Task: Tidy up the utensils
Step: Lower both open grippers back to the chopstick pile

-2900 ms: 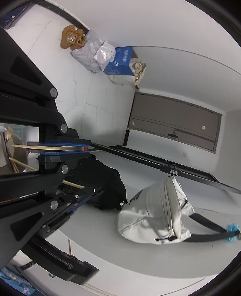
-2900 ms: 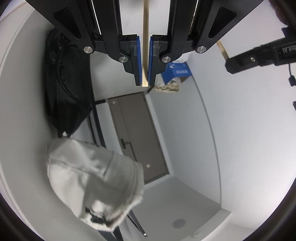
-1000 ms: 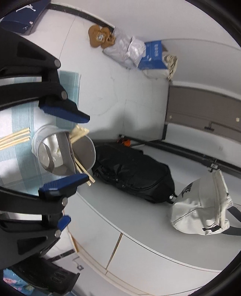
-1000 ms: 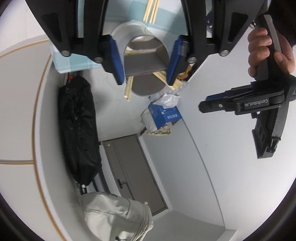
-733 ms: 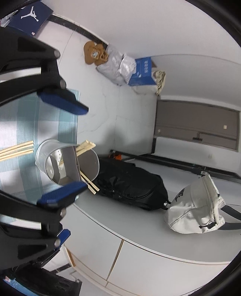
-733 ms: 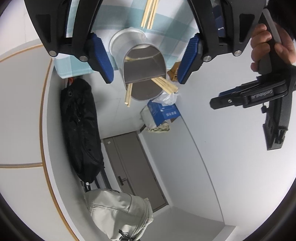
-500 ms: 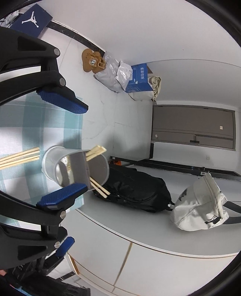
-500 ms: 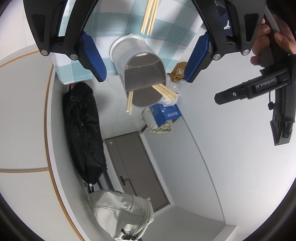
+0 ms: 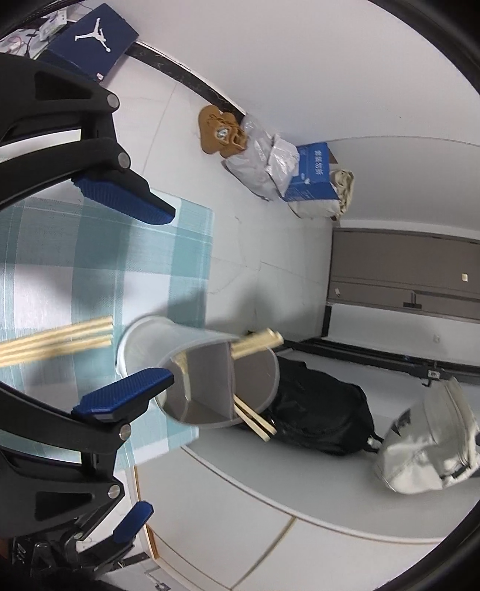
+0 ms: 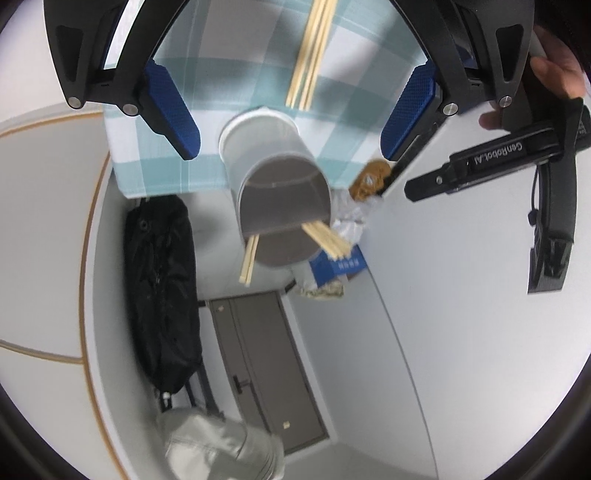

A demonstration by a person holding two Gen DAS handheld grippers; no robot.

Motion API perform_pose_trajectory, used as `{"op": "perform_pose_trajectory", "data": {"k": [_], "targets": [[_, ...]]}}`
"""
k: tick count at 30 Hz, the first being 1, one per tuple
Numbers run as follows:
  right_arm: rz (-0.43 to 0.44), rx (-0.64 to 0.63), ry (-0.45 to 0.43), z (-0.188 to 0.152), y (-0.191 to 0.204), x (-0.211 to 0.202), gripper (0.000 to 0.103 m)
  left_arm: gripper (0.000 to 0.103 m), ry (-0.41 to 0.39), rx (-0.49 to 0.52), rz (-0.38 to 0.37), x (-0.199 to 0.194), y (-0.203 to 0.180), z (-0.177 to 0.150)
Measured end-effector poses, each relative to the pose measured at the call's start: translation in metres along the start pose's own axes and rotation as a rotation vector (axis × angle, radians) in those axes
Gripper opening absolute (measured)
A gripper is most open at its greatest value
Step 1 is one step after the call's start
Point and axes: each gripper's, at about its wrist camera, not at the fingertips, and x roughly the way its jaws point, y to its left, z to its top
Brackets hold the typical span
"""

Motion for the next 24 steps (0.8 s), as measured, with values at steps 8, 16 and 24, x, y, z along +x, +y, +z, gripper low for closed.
{"op": "perform_pose_trajectory", "data": {"k": [8,16,24], "targets": [[-0.049,-0.019,0.16,-0.015,0.001,0.039,0.097,0.076,0.099,-0.072,0.033,0.031,0.024,-0.014],[-0.04,-0.023,0.395,-0.037,0.0,0.094,0.05,0.076,0.185,-0.099,0.07,0.052,0.042,-0.016],[-0.036,-0.048,0.529,-0.052,0.001,0.133,0.021,0.076,0.221,-0.108,0.091,0.058,0.054,-0.017]]}}
